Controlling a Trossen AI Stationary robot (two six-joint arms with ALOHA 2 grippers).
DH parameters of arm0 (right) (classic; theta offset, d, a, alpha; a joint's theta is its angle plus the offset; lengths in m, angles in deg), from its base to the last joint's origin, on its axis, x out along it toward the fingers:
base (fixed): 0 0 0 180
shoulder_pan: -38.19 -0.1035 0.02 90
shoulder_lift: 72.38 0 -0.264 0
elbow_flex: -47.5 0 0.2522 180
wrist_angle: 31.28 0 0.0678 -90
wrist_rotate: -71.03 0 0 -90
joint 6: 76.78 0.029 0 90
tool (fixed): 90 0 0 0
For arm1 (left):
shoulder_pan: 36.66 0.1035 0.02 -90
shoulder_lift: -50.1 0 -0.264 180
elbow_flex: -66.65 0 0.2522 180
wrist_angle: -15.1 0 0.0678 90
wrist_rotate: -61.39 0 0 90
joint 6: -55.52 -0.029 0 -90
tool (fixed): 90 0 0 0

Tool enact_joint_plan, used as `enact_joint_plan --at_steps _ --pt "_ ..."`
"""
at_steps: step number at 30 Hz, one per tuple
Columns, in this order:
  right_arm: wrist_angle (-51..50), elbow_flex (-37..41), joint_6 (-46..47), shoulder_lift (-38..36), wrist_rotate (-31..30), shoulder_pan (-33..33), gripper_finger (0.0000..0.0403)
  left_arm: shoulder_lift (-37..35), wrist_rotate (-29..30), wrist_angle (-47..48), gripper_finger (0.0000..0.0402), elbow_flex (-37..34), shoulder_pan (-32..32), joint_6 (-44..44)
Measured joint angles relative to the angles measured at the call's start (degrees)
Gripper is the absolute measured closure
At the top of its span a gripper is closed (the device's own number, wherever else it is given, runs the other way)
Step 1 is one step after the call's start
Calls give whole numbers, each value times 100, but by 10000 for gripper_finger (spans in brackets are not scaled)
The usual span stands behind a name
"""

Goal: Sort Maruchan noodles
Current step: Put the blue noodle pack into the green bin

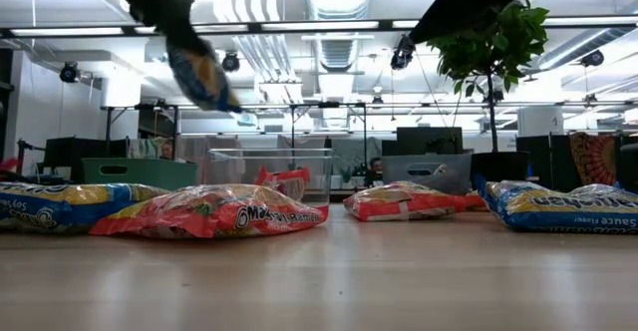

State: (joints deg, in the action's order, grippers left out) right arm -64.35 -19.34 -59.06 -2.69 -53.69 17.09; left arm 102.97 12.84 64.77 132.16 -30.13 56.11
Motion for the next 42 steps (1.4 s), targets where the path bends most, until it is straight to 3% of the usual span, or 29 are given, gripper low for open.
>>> enact_joint_plan --at_steps 12,20,33,42 --pt "196 -2 -276 0 1 210 394 311 4 392 402 0 2290 -1662" --pt "193 -2 -300 0 4 210 394 962 4 396 401 0 3298 -2588" --pt "184 41 -300 45 5 207 394 2512 -14 140 401 0 3591 -2853" --pt "186 55 -300 135 6 238 394 3088 -14 -51 400 0 3587 -2797"
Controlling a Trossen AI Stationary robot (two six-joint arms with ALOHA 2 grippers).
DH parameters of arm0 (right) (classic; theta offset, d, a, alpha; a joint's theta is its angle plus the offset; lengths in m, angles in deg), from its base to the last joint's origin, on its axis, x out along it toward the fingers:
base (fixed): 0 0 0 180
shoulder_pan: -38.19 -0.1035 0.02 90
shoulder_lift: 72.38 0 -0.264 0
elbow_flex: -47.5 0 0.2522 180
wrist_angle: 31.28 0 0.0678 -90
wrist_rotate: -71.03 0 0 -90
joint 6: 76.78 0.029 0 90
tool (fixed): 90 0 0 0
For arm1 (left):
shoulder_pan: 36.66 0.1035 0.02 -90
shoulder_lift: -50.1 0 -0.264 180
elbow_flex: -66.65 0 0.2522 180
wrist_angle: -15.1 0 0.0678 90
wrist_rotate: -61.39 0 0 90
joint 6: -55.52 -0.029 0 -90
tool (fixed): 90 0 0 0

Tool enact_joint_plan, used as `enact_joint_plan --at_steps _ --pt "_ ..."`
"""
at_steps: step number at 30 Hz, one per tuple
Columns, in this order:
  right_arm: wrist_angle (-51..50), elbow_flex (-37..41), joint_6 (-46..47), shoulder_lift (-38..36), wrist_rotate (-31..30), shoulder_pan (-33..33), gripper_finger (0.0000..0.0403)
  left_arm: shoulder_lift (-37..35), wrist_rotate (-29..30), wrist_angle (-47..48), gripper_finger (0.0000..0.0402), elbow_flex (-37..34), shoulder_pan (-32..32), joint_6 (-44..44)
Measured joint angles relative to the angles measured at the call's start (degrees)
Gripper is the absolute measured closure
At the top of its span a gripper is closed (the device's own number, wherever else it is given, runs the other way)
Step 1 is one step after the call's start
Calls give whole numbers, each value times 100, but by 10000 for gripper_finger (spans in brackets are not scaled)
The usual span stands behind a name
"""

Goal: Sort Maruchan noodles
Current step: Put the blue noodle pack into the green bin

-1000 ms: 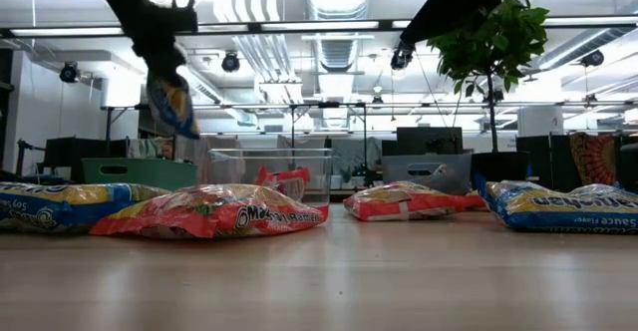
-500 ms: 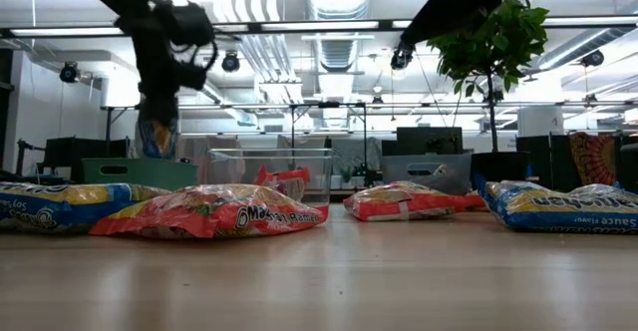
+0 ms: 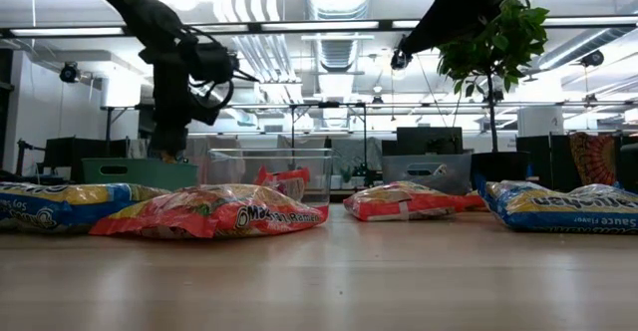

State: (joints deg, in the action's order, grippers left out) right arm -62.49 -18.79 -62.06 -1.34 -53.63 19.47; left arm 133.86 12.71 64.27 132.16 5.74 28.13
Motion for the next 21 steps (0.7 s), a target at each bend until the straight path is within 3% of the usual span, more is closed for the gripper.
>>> enact_joint_plan --at_steps 4,9,21 --pt "5 2 0 1 -2 0 394 69 -48 -5 380 0 -1 -13" --pt "12 2 0 3 -2 0 394 54 -624 -10 350 0 -16 -36" --pt "19 4 -39 28 -2 0 394 51 -638 -6 293 0 -233 -84"
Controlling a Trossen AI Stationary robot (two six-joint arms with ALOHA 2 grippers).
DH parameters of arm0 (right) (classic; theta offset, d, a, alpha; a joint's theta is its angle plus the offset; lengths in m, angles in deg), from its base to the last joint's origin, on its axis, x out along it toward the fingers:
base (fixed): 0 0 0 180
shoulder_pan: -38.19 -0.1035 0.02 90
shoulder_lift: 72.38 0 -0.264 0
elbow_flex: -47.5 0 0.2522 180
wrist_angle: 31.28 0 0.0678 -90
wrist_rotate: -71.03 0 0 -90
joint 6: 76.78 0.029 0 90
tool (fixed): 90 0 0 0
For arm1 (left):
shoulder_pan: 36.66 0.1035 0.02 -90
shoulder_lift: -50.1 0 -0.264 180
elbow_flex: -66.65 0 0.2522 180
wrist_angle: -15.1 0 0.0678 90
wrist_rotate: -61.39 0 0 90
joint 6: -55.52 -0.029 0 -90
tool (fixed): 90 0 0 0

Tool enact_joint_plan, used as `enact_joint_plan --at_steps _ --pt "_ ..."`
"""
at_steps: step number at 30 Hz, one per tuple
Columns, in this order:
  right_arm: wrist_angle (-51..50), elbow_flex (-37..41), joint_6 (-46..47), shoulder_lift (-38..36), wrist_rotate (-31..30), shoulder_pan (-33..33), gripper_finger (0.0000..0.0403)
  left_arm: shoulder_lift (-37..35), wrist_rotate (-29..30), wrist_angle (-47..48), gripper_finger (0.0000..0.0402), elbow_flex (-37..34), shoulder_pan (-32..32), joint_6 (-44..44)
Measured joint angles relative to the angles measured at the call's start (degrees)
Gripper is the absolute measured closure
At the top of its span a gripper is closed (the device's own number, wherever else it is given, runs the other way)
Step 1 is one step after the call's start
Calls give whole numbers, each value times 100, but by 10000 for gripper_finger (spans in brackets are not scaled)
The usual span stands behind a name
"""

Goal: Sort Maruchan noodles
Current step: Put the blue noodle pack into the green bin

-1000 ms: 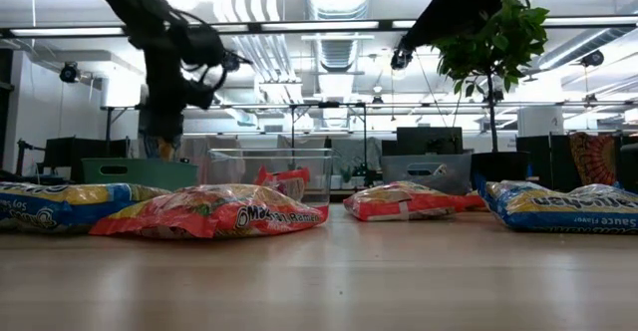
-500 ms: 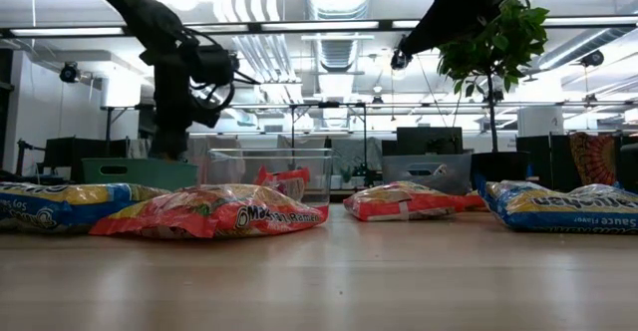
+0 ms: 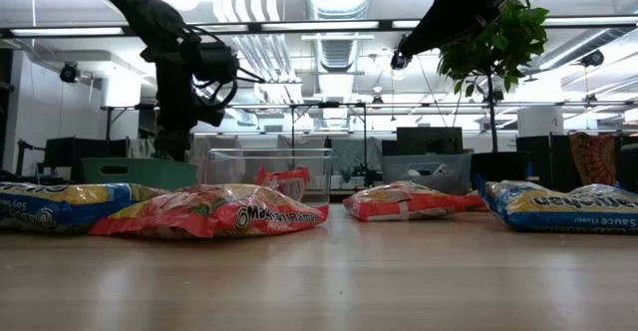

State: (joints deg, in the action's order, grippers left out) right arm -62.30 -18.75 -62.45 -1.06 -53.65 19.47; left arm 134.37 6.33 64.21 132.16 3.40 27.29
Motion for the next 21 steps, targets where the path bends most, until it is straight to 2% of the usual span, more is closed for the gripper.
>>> enact_joint_plan --at_steps 9,16,21 --pt "0 0 -25 1 2 0 394 -2 2 0 255 0 -83 19" --pt "0 0 -48 1 2 0 394 -11 15 2 242 0 -151 20" --pt "0 0 -46 1 2 0 394 -69 248 39 232 0 -151 21"
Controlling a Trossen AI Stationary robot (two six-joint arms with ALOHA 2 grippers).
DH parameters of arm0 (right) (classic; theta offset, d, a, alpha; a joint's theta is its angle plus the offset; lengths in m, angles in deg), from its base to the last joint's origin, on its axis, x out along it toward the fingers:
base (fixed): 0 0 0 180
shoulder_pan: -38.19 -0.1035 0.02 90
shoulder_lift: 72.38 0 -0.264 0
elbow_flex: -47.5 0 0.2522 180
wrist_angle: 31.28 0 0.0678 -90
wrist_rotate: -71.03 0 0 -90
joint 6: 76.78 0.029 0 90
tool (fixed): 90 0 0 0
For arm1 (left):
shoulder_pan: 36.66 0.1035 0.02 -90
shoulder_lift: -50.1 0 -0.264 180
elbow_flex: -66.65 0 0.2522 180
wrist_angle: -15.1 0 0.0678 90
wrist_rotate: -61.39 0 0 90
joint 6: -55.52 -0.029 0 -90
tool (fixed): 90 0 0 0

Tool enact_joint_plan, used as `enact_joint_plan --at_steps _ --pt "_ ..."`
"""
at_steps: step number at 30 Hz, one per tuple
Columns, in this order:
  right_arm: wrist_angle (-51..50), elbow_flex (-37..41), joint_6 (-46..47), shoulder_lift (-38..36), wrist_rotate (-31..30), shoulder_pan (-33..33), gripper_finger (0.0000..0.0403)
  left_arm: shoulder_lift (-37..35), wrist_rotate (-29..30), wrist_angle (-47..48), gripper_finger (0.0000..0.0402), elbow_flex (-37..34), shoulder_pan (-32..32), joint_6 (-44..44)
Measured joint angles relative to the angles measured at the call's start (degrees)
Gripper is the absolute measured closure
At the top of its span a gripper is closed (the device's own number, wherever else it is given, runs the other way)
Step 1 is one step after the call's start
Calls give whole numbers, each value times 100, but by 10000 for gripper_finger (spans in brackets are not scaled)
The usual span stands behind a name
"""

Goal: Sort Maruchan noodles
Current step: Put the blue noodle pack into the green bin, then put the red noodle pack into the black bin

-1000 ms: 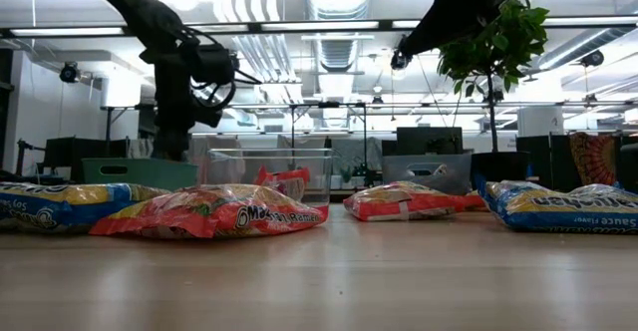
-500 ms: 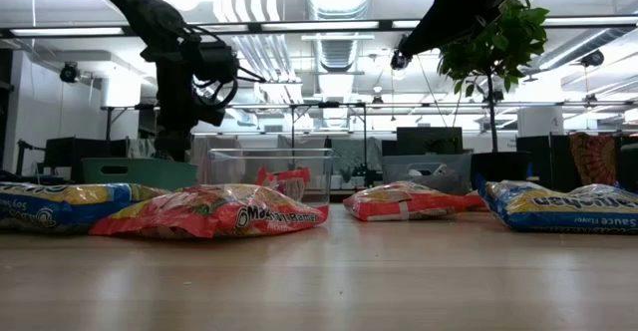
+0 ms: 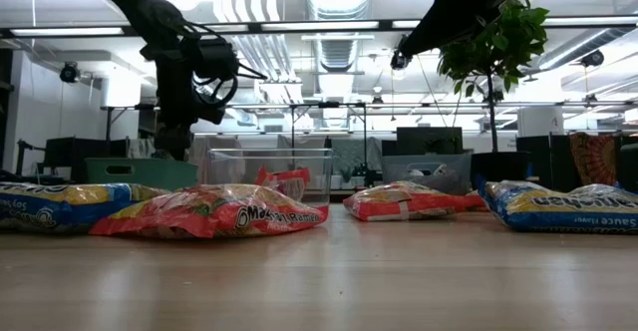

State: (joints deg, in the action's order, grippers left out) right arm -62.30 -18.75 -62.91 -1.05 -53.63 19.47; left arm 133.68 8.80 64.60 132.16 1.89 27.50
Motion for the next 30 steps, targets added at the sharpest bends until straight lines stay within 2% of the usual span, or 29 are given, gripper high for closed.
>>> enact_joint_plan --at_steps 11,15,18,23,25,30 --pt "0 0 0 0 0 0 394 -569 59 87 198 0 -64 81" --pt "2 0 2 0 0 0 394 -860 22 143 190 0 -211 381" --pt "6 0 47 0 0 2 394 -1126 -576 227 190 0 -385 831" --pt "108 0 114 0 19 87 394 -1519 -2465 266 191 0 -808 1913" --pt "170 0 118 1 53 136 394 -1601 -2979 264 193 0 -1088 2262" --pt "180 -24 301 2 172 259 394 -1682 -3134 239 200 0 -2088 2839"
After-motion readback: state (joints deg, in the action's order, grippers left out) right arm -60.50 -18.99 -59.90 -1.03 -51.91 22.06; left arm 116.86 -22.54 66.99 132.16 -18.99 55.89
